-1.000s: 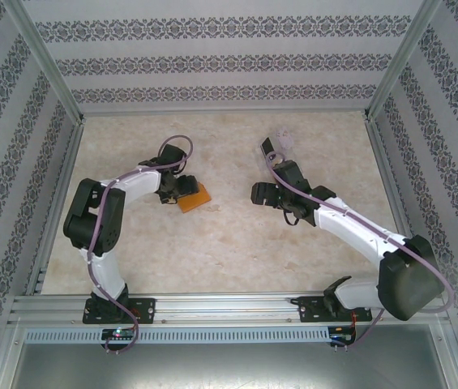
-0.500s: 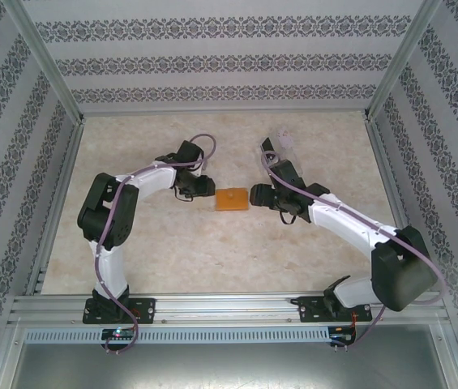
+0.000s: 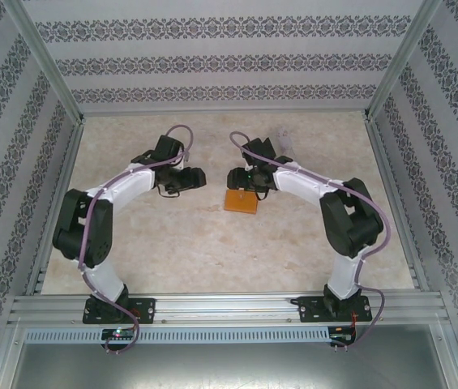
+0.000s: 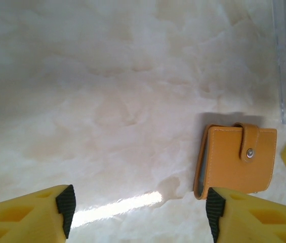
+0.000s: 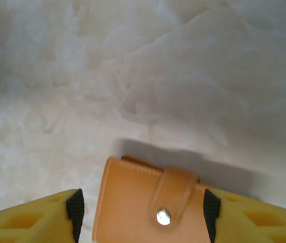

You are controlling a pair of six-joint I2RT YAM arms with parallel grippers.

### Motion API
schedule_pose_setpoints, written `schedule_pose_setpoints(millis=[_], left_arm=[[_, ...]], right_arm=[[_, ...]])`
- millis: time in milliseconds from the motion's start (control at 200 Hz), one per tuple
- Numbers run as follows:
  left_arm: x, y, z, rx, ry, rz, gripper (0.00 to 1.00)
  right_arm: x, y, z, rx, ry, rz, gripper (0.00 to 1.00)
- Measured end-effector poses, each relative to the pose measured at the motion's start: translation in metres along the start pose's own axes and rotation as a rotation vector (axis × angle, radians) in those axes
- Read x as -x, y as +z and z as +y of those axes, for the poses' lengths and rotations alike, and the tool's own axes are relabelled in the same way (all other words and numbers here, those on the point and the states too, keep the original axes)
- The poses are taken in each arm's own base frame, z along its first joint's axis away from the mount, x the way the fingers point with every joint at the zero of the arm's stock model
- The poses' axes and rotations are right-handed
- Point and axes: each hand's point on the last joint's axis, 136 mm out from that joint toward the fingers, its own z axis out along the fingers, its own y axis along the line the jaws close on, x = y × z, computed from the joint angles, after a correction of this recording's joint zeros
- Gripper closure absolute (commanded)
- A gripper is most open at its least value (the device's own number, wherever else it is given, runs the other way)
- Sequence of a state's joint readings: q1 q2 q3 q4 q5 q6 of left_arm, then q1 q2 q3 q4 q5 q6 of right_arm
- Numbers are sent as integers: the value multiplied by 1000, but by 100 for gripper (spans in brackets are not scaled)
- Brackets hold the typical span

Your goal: Take the credit cards out of the card holder

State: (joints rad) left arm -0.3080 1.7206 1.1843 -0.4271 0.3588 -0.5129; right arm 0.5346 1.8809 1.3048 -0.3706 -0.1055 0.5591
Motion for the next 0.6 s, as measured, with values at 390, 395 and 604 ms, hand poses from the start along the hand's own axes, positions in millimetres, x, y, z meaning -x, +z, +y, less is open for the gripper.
schedule_pose_setpoints(millis=[390, 395, 604], left_arm=[[-18, -17, 25, 57, -83, -34, 5], [-18, -18, 25, 57, -83, -34, 5], [-28, -11, 26, 24, -127, -11, 5]], right_arm=[[-37, 19, -18, -37, 3, 126, 32], [-38, 18, -18, -35, 3, 127, 32], [-80, 5, 2, 49, -11, 197, 35]])
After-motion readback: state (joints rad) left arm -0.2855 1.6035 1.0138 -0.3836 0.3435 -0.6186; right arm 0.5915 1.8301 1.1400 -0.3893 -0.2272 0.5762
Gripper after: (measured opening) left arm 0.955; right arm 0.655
